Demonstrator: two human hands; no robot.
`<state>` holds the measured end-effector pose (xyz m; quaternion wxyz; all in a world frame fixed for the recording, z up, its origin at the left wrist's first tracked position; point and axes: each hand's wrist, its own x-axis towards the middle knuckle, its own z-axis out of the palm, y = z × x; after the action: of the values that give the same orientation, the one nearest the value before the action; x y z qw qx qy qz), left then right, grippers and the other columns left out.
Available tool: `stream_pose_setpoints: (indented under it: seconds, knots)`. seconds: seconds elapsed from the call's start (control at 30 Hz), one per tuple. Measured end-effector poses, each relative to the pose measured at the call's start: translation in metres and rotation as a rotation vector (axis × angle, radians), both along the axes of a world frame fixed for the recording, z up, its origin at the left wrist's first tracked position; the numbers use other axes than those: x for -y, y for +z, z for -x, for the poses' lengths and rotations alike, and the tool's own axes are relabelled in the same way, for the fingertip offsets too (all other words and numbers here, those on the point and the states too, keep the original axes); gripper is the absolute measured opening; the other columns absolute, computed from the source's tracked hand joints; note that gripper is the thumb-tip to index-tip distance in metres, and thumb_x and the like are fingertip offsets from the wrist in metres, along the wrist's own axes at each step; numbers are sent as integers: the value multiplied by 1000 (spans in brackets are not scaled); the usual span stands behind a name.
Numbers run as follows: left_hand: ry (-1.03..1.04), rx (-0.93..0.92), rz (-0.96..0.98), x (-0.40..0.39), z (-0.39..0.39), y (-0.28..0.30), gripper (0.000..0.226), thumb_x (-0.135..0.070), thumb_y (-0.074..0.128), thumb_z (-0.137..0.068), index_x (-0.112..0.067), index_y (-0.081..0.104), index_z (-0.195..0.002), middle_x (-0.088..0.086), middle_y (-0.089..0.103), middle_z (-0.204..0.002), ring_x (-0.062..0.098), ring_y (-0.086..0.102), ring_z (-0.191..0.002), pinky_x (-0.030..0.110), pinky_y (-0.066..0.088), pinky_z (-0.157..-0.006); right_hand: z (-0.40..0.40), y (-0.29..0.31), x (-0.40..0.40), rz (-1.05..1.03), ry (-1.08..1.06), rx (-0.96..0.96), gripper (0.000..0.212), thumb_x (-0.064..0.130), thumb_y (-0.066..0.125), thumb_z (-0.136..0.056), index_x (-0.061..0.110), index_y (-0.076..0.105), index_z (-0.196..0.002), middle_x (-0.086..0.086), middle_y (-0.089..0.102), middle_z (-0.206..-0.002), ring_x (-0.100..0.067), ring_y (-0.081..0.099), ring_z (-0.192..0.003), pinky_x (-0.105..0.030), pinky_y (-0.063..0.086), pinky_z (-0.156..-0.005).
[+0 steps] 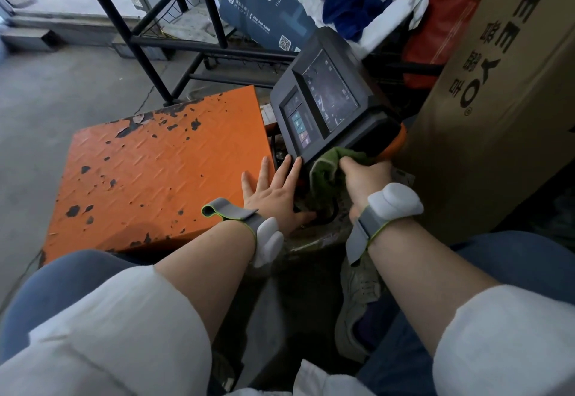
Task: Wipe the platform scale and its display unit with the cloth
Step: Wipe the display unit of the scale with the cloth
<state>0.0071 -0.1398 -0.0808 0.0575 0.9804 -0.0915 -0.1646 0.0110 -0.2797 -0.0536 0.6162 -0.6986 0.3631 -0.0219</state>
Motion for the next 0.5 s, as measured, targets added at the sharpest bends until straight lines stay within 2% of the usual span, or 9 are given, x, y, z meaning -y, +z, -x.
stream_pose_setpoints:
  seconds: [0.03,0.07,0.13,0.17,0.27,0.33,0.4,0.47,0.5]
  knots:
    - [1,2,4,0,0,0,99,-67,49,-80,-37,-20,-145,-14,-17,-157,24,-24,-143,59,-13,-113,2,-3,-4,25,11,-9,34,43,59,-49,26,45,-76,0,58,-97,-33,59,-102,-48,49,-93]
    - [5,8,8,0,0,0,99,-66,50,-80,-38,-20,-145,-14,-16,-157,24,-24,-144,59,-12,-113,3,0,-5,34,12,-2,39,44,58,-46,26,45,-78,-1,60,-100,-33,59,-103,-48,49,-93]
    - [8,13,12,0,0,0,99,-66,50,-80,-38,-20,-145,-14,-16,-157,24,-23,-144,59,-12,-113,-1,11,-2,42,-28,29,57,37,64,-54,22,49,-108,-5,57,-115,-28,57,-107,-40,46,-97]
    - [6,14,12,-1,0,1,99,-66,50,-81,-38,-20,-145,-14,-16,-157,24,-23,-144,59,-12,-113,-3,16,4,53,-54,43,59,28,66,-63,20,46,-118,-6,52,-122,-26,56,-106,-33,44,-94]
    - [3,20,4,0,1,0,99,-66,49,-81,-37,-20,-145,-14,-17,-157,24,-24,-144,58,-12,-112,-7,22,21,77,-135,156,37,16,64,-77,14,47,-110,-11,42,-129,-27,55,-98,-29,46,-81]
    - [0,16,-4,1,1,1,99,-66,49,-81,-37,-21,-145,-14,-17,-157,24,-24,-144,58,-13,-112,-6,16,19,43,-125,127,43,23,64,-77,14,47,-116,-5,48,-119,-21,52,-92,-28,45,-82]
    - [3,11,-8,1,0,0,99,-67,49,-81,-37,-20,-145,-14,-17,-157,24,-24,-144,59,-12,-112,-2,6,6,-5,-76,-11,58,44,63,-65,22,47,-116,2,54,-107,-21,54,-97,-34,46,-92]
    - [8,12,-4,0,0,-1,99,-67,49,-80,-38,-20,-145,-14,-16,-157,24,-23,-144,59,-12,-113,0,-5,0,22,-58,-71,69,58,56,-47,25,46,-107,0,59,-110,-30,58,-105,-46,46,-95]
    - [9,18,-3,0,0,-2,99,-67,49,-80,-38,-20,-145,-14,-16,-157,24,-23,-144,59,-12,-113,1,-1,-1,40,-54,-55,68,56,56,-47,24,46,-106,-2,60,-112,-31,58,-105,-46,47,-95]
